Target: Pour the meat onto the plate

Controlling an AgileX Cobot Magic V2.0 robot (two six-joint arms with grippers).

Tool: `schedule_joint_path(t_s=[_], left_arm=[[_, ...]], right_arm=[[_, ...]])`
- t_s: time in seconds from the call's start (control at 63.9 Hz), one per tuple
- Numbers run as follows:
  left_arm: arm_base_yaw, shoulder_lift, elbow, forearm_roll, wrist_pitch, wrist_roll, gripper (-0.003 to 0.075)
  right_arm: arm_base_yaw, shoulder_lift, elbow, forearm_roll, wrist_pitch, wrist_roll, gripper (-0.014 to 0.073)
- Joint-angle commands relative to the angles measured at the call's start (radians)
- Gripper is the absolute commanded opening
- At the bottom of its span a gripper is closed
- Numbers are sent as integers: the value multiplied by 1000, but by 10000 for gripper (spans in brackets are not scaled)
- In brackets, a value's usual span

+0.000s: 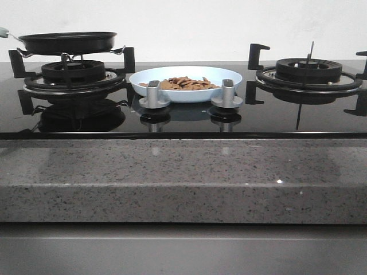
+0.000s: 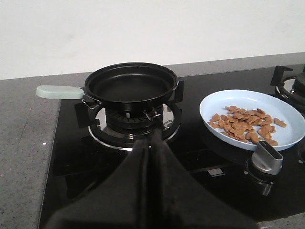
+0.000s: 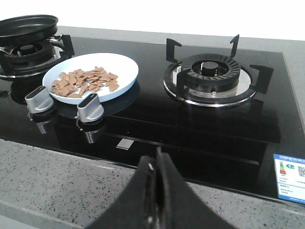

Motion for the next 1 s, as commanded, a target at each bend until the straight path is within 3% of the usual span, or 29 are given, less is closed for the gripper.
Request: schedule_joint_path(t_s=[0.0, 0.782, 0.986], left_arm=[[-10, -1, -29, -13, -65, -9, -20], [-10, -3, -24, 3, -84, -15, -20], [-10, -64, -7, 408, -72, -446, -20]], right_arm=[[-5, 7, -24, 0, -86, -2, -60], [-5, 7, -24, 0, -86, -2, -60], [-5, 7, -24, 0, -86, -2, -60]])
